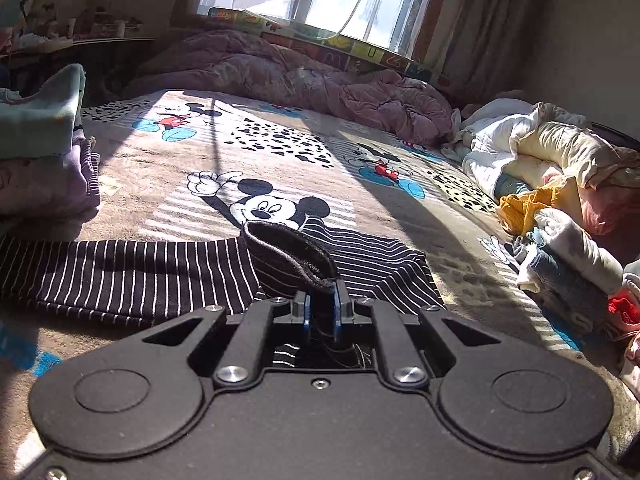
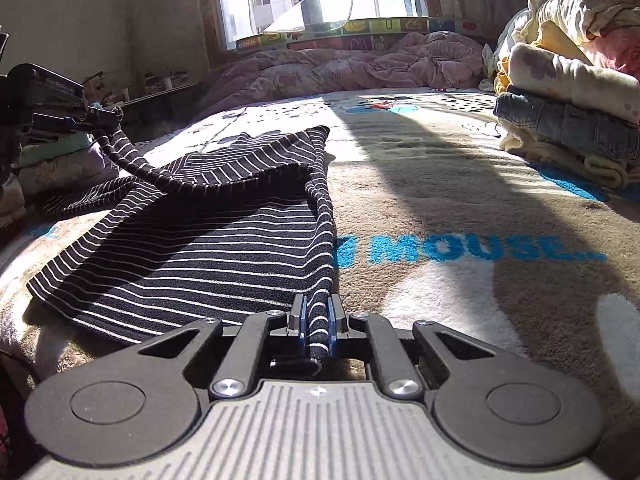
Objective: Fold clothes
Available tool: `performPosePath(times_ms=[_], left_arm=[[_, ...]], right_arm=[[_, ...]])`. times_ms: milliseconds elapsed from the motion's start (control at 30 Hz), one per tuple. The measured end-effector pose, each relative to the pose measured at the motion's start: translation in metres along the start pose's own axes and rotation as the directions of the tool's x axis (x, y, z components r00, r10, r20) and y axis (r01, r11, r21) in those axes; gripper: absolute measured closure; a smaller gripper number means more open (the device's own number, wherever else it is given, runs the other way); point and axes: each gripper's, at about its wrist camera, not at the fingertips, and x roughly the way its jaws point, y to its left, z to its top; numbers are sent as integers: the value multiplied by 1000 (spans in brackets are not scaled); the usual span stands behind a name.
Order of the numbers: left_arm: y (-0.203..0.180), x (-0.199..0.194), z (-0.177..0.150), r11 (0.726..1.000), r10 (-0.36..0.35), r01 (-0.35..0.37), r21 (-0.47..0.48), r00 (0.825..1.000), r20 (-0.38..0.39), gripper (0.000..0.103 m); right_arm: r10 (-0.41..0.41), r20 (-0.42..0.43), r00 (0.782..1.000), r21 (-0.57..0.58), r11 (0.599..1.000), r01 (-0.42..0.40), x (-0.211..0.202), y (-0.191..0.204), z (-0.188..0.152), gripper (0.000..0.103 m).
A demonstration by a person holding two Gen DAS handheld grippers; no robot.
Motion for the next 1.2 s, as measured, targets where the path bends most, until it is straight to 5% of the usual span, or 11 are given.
performPosePath(times_ms=[333,533,700,833,900,967,1100,1200], left_arm=[[-2,12,81,980,-47,30,198,995,82,95],[33,23,60,989,0,-10,151,998,63,95],[55,30,40,993,35,-40,113,998,47,95],[72,38,21,994,70,-71,88,997,17,95],[79,47,6,991,104,-101,87,994,-36,95],[86,52,-7,989,120,-113,92,990,-78,95],[95,56,-14,989,138,-130,73,984,-112,93],[99,45,-13,990,137,-132,51,987,-90,88]], right_arm=[[64,66,996,-217,975,-48,-14,53,15,93],[100,-29,995,-328,939,-104,11,92,5,93],[104,3,995,-336,937,-97,3,97,11,93],[96,-89,991,-316,941,-120,19,92,1,90],[130,-79,988,-309,939,-148,8,90,5,73],[160,-51,986,-293,941,-168,-9,84,5,45],[190,22,981,-247,952,-179,-29,69,12,50],[143,74,987,-219,968,-124,-24,56,20,72]])
